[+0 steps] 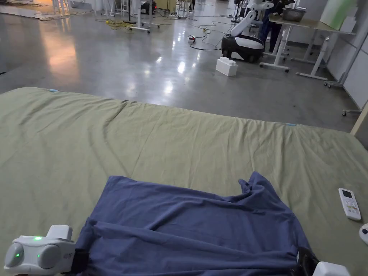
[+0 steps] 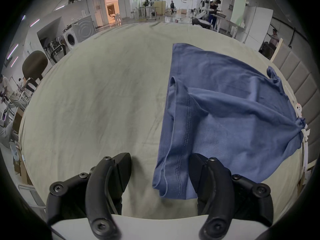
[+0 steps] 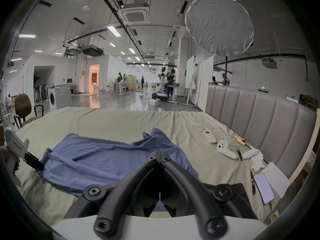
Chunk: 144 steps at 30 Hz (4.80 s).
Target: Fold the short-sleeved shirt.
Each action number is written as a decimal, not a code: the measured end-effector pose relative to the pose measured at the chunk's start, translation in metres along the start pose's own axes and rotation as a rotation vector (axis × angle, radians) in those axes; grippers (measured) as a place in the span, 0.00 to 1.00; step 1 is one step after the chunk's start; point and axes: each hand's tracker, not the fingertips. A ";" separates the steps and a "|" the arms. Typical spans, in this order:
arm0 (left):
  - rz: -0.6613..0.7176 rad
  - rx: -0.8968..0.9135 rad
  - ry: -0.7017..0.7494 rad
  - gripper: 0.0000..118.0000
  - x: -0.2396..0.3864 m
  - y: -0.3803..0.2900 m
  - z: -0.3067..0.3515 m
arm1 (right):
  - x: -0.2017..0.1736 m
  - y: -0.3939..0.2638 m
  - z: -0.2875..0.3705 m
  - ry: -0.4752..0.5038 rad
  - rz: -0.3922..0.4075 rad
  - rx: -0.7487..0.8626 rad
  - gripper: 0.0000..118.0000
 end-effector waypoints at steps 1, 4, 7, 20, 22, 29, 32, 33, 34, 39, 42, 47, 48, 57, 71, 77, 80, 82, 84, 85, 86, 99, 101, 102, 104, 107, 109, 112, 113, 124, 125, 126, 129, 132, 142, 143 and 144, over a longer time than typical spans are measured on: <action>-0.002 -0.004 0.005 0.58 0.002 0.000 0.004 | 0.004 -0.003 0.000 0.000 -0.019 -0.019 0.01; -0.074 -0.029 -0.009 0.34 0.013 0.005 0.009 | 0.016 -0.014 -0.004 -0.034 -0.047 -0.105 0.01; -0.137 -0.040 -0.011 0.10 0.017 0.006 0.011 | 0.033 -0.025 -0.011 -0.074 -0.088 -0.179 0.01; -0.082 0.027 -0.046 0.06 -0.001 0.000 0.027 | 0.088 -0.055 -0.091 -0.018 -0.038 -0.550 0.67; -0.083 0.029 -0.042 0.06 -0.001 0.000 0.025 | 0.084 -0.055 -0.109 -0.010 -0.030 -0.567 0.71; -0.073 0.028 -0.042 0.06 0.000 -0.001 0.026 | 0.069 -0.074 -0.157 0.004 -0.011 -0.778 0.70; -0.071 0.031 -0.041 0.06 0.000 -0.001 0.027 | 0.066 -0.072 -0.147 0.035 -0.043 -0.737 0.50; -0.070 0.032 -0.041 0.06 0.000 -0.001 0.027 | 0.064 -0.071 -0.145 0.051 -0.042 -0.732 0.41; -0.065 0.038 -0.041 0.06 0.000 -0.001 0.028 | 0.060 -0.072 -0.142 0.079 -0.038 -0.730 0.22; -0.043 0.070 -0.055 0.06 -0.004 -0.006 0.032 | 0.051 -0.070 -0.129 0.056 0.029 -0.713 0.11; -0.012 0.101 -0.073 0.06 -0.009 -0.004 0.040 | 0.045 -0.050 -0.107 0.045 0.003 -0.681 0.10; 0.018 0.140 -0.127 0.05 -0.017 0.013 0.065 | 0.052 -0.009 -0.088 0.079 0.015 -0.609 0.10; 0.016 0.155 -0.153 0.05 -0.018 0.017 0.071 | 0.062 -0.007 -0.093 0.092 0.007 -0.592 0.10; -0.005 0.216 -0.191 0.05 -0.032 0.028 0.123 | 0.074 0.037 -0.049 0.091 0.070 -0.546 0.10; -0.010 0.016 -0.080 0.04 -0.038 -0.091 0.112 | 0.076 -0.087 0.010 0.081 0.104 -0.812 0.10; 0.101 -0.007 -0.130 0.04 -0.046 -0.115 0.082 | 0.064 -0.105 0.001 0.053 0.141 -0.819 0.11; 0.059 0.006 -0.099 0.04 -0.040 -0.114 0.083 | 0.059 -0.099 0.005 0.046 0.157 -0.812 0.14; 0.067 0.006 -0.112 0.04 -0.042 -0.112 0.083 | 0.057 -0.098 0.007 0.027 0.182 -0.803 0.24; 0.081 0.008 -0.127 0.04 -0.044 -0.111 0.082 | 0.057 -0.092 0.011 0.013 0.190 -0.796 0.34; 0.081 0.007 -0.128 0.04 -0.047 -0.110 0.082 | 0.056 -0.089 0.013 -0.001 0.186 -0.788 0.44; 0.084 0.002 -0.136 0.04 -0.046 -0.109 0.083 | 0.055 -0.086 0.015 -0.022 0.183 -0.770 0.50; 0.022 0.260 -0.159 0.18 -0.024 -0.054 0.121 | 0.019 0.015 0.023 0.002 0.072 -0.139 0.68; -0.009 0.381 -0.153 0.30 -0.009 -0.044 0.134 | 0.005 0.028 0.024 0.012 0.054 -0.041 0.58; -0.032 0.446 -0.148 0.34 -0.001 -0.038 0.142 | -0.003 0.034 0.025 0.011 0.051 0.004 0.51; -0.056 0.563 -0.129 0.35 0.015 -0.029 0.156 | -0.018 0.043 0.025 0.010 0.050 0.080 0.36; -0.093 0.729 -0.100 0.35 0.034 -0.023 0.167 | -0.033 0.054 0.027 0.020 0.026 0.179 0.18; -0.094 0.812 -0.077 0.32 0.050 -0.022 0.179 | -0.043 0.059 0.028 0.020 0.011 0.220 0.08; -0.064 0.888 -0.058 0.08 0.064 -0.024 0.191 | -0.052 0.065 0.029 0.019 0.002 0.269 0.02; -0.054 0.912 -0.053 0.07 0.068 -0.026 0.194 | -0.054 0.066 0.029 0.015 -0.002 0.270 0.02; -0.084 0.878 -0.072 0.00 0.069 -0.019 0.192 | -0.055 0.063 0.015 0.011 -0.001 0.267 0.01; -0.084 0.854 -0.074 0.00 0.067 -0.015 0.186 | -0.054 0.063 0.013 0.013 -0.002 0.265 0.01; -0.079 0.811 -0.076 0.00 0.062 -0.009 0.177 | -0.054 0.062 0.010 0.014 0.002 0.260 0.01; -0.067 0.692 -0.113 0.00 0.046 0.015 0.142 | -0.052 0.059 0.002 0.010 0.014 0.246 0.01; -0.056 0.574 -0.120 0.00 0.030 0.042 0.097 | -0.049 0.055 -0.008 0.008 0.022 0.217 0.01; -0.018 0.157 -0.093 0.64 0.012 0.126 -0.033 | -0.029 0.029 -0.040 -0.016 0.052 0.086 0.01; -0.025 0.136 -0.081 0.64 0.013 0.132 -0.041 | -0.026 0.026 -0.042 -0.020 0.052 0.071 0.01; -0.034 0.115 -0.077 0.64 0.016 0.136 -0.049 | -0.023 0.021 -0.044 -0.028 0.059 0.057 0.01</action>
